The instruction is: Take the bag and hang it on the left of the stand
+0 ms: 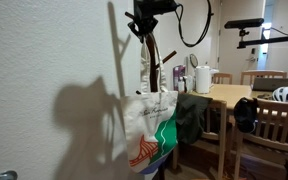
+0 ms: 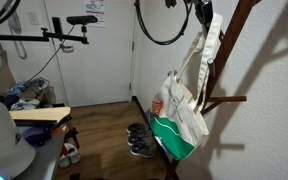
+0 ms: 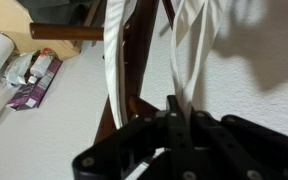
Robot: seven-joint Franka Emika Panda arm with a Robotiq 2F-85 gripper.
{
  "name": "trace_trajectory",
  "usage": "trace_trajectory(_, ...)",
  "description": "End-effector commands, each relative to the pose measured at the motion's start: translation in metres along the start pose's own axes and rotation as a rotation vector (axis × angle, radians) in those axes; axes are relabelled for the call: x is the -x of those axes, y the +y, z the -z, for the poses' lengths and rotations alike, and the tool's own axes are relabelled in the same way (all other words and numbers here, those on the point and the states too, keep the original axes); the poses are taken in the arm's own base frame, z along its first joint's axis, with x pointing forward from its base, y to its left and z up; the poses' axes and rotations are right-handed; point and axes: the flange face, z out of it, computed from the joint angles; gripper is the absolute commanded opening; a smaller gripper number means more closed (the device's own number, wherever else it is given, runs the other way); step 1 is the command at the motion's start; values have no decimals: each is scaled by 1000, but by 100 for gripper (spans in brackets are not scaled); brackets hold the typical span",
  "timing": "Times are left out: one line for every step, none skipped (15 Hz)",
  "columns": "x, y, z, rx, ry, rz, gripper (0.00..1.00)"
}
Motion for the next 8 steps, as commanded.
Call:
trace_trajectory(-1,-4,5,23,10,-7,3)
trace_trajectory(3,-10,4,31,19,-4,3)
trace_trajectory(4,-18,8,53,33,7,3)
trace_trajectory(5,-24,9,65,37,23,3)
trace_trajectory(7,-33,13,81,41,43,3)
trace_trajectory(9,-40,15,94,43,65,3)
trace_trajectory(9,-48,19,106,46,79,3)
trace_trajectory(10,-55,22,120,48,91,2)
